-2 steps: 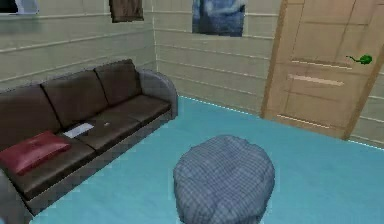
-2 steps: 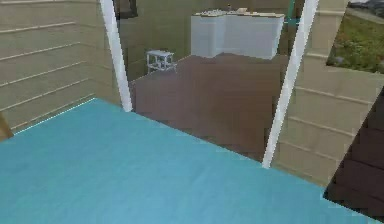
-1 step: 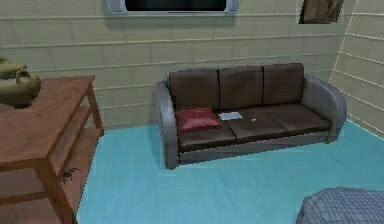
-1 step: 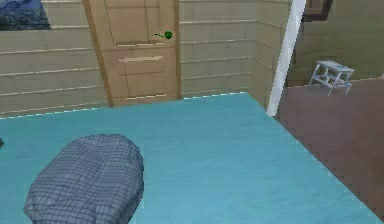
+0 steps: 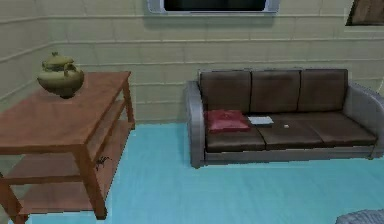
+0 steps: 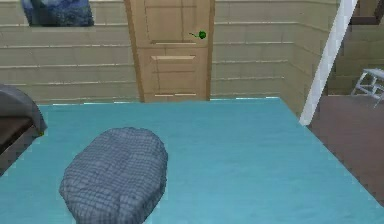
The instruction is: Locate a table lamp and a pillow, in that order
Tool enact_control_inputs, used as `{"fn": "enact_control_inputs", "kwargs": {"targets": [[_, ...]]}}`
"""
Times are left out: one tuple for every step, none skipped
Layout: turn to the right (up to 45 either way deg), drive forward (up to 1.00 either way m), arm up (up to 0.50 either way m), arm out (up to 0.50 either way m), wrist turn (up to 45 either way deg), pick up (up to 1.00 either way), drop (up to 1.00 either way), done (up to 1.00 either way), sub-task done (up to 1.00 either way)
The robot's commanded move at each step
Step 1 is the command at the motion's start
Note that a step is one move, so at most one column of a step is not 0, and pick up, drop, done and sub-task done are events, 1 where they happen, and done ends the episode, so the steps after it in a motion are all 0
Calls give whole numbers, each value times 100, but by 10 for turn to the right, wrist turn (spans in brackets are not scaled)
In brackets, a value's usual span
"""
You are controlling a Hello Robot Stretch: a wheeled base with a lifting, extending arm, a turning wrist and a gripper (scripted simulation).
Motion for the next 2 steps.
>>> {"fn": "enact_control_inputs", "kwargs": {"targets": [[0,100,0,0,0,0,0,0,0],[210,0,0,0,0,0,0,0,0]]}}
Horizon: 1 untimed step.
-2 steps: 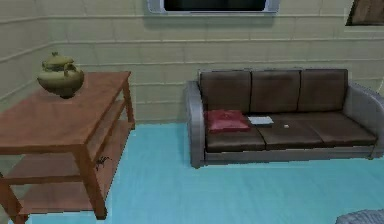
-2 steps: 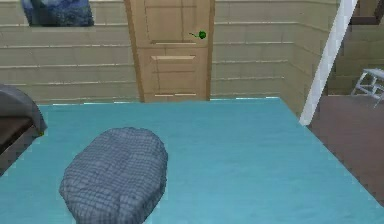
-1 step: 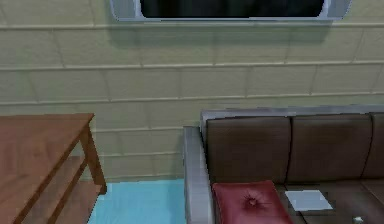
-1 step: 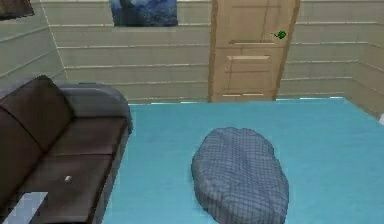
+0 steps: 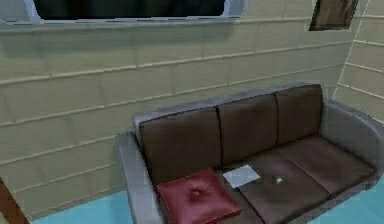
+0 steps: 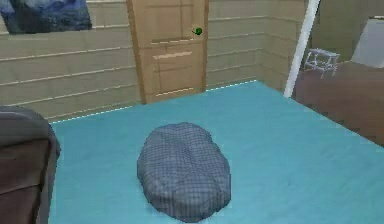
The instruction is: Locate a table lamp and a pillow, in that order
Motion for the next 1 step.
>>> {"fn": "enact_control_inputs", "kwargs": {"targets": [[0,0,0,0,0,0,0,100,0]]}}
